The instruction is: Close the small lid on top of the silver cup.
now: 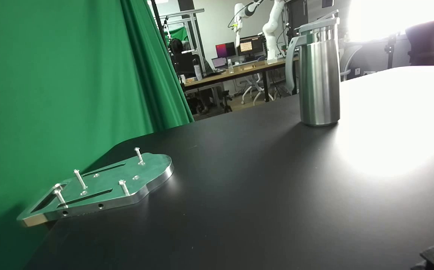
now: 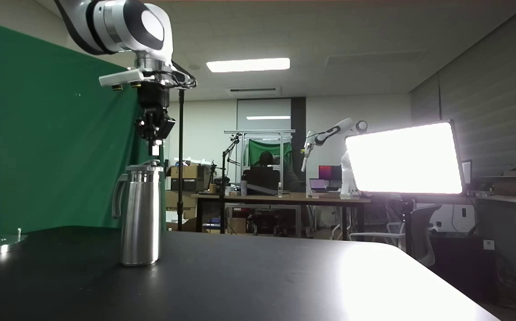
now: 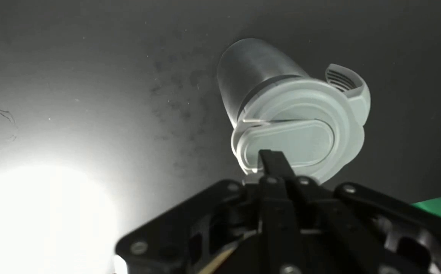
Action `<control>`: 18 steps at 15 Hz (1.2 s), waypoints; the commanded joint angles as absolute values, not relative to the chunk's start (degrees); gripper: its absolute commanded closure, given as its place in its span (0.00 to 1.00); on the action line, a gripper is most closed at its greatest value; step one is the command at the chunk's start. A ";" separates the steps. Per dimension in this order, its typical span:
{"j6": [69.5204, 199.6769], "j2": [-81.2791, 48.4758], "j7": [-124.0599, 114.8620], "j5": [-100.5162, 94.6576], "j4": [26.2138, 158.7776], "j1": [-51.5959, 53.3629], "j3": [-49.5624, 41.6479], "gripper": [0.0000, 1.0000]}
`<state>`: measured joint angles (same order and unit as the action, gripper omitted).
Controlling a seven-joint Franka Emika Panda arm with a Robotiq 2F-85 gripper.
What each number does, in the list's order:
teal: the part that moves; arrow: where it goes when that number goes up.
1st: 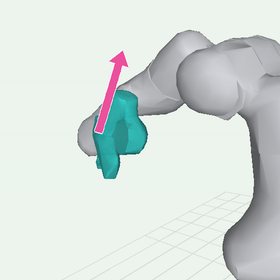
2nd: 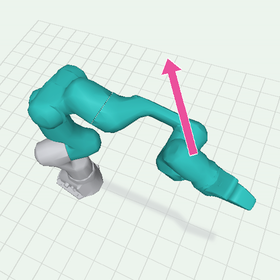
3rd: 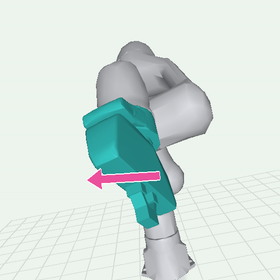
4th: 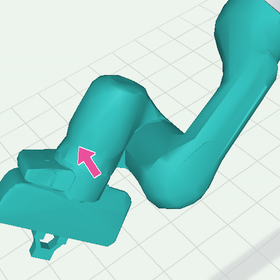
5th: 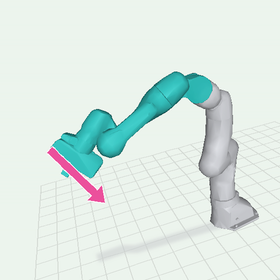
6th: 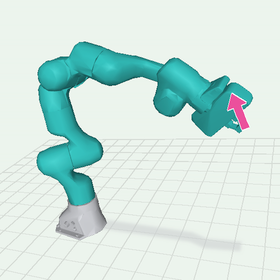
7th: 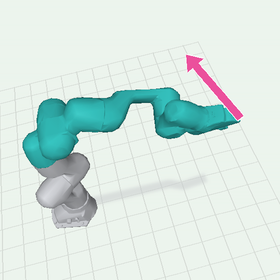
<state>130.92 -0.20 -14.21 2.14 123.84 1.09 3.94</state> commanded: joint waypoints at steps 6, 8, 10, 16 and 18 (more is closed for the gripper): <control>127.64 -0.95 -16.40 1.07 121.73 1.49 3.12 1.00; 128.03 -1.26 -16.64 0.62 121.81 1.40 2.98 1.00; 128.44 -1.93 -16.78 0.19 121.85 1.24 2.67 1.00; 129.80 -5.22 -16.54 0.38 121.49 0.95 1.32 1.00; 130.10 -5.82 -16.56 0.45 121.40 1.02 1.05 1.00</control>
<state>129.98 -3.62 -14.67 1.02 122.86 0.77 1.57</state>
